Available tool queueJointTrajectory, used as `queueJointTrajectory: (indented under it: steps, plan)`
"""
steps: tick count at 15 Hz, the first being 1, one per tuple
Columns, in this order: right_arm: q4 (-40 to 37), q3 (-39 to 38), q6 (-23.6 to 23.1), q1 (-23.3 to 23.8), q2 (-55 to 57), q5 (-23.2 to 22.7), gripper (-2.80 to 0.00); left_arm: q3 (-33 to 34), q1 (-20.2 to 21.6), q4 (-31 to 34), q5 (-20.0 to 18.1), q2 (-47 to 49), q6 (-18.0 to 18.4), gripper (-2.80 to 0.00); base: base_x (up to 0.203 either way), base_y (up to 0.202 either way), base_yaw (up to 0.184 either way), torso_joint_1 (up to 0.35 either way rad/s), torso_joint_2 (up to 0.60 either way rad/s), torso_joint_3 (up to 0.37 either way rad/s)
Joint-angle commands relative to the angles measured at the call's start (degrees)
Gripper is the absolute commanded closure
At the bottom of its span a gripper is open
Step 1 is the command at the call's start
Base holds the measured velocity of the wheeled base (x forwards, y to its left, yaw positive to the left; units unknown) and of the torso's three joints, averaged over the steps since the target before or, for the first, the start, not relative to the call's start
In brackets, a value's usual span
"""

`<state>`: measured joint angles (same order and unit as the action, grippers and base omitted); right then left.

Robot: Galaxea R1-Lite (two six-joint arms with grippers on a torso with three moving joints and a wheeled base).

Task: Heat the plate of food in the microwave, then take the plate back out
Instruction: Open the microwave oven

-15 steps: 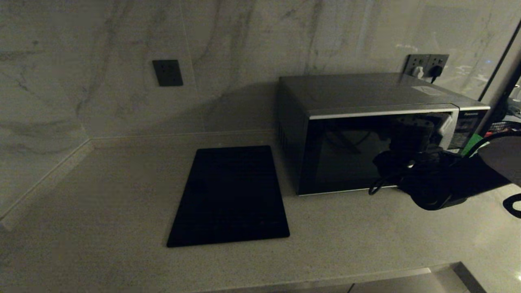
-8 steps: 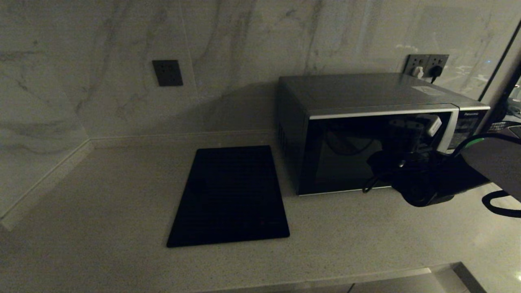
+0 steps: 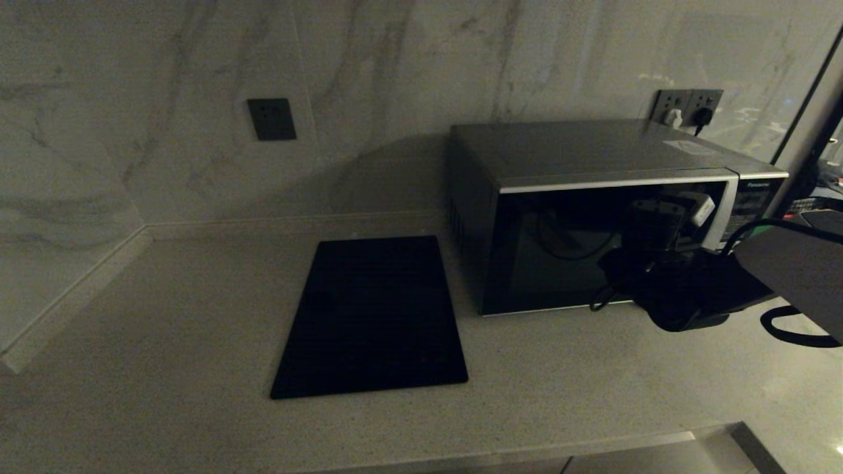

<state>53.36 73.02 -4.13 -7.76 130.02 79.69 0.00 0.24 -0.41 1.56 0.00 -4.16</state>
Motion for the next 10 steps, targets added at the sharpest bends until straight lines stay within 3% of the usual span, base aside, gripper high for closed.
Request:
queueJointTrajectory:
  steps: [1,10]
  plan:
    - [0.34,0.72,0.0,1.11,0.95,0.11,-2.8,0.0,0.02,-0.02,0.08,0.09,-0.06,0.0,0.0,0.0,0.0,0.0,0.0,0.0]
    - [0.52,-0.42,0.17,1.08,-0.21,0.53,-2.8,0.0,0.02,-0.02,0.02,0.09,-0.06,0.0,0.0,0.0,0.0,0.0,0.0,0.0]
